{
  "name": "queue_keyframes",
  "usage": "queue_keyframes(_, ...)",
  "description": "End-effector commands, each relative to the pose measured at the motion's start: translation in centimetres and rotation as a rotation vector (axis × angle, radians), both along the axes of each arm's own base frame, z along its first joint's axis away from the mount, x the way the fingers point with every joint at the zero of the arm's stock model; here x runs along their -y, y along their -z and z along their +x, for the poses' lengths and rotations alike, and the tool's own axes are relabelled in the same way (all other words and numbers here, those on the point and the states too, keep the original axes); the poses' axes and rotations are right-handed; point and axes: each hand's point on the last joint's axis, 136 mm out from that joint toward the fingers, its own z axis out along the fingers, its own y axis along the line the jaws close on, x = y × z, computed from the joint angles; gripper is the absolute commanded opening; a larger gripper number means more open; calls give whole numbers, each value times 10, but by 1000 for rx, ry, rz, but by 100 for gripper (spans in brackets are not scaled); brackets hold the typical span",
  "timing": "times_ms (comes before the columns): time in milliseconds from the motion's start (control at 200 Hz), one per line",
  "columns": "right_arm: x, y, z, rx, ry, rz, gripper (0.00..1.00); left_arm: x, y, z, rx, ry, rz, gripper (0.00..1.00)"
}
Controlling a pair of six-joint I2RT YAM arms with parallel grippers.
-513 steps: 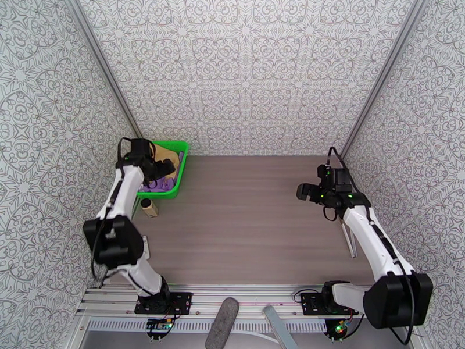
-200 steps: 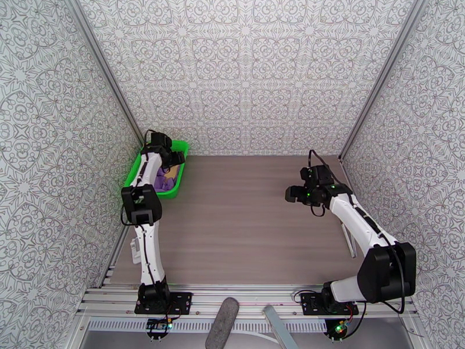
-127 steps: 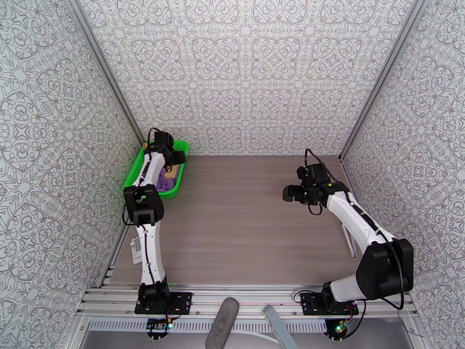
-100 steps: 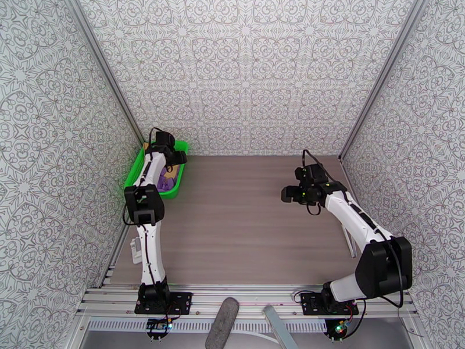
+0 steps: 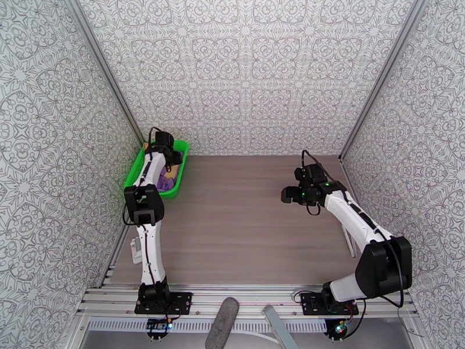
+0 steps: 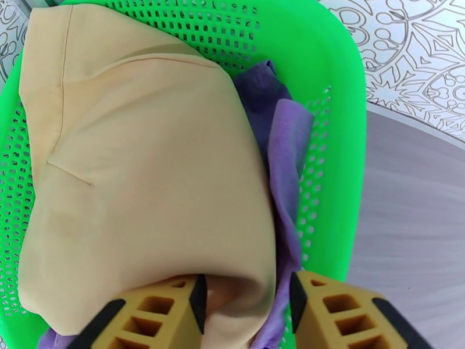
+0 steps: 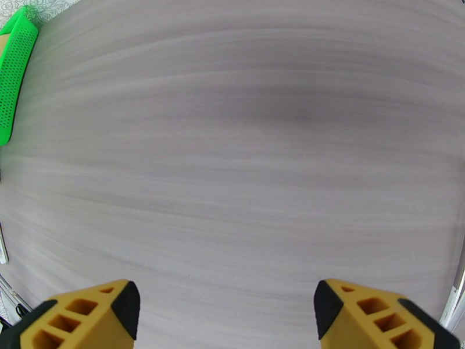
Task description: Fold and stack the mixed laundry pile
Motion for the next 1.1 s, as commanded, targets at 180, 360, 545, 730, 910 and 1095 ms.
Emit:
queue_keyframes(180, -5, -7, 4, 12, -5, -13, 83, -4, 31, 4, -42, 10, 16, 38)
queue_keyframes(360, -6, -10, 4, 19, -11, -12, 77, -7, 24, 3, -34, -9, 31, 0)
queue_keyframes(545, -9, -19, 6, 47, -16, 3, 61, -13, -26, 1, 43, -51, 59, 0)
queue_keyframes(730, -17, -47, 4, 151, -28, 75, 52, -12, -126, -22, 198, -67, 84, 0)
queue_keyframes(910, -13, -88, -11, 299, -28, 107, 52, 7, -232, -68, 349, -10, 70, 0)
queue_keyframes(1095, -15, -123, -35, 422, -80, 154, 54, 58, -303, -121, 426, 130, 10, 0)
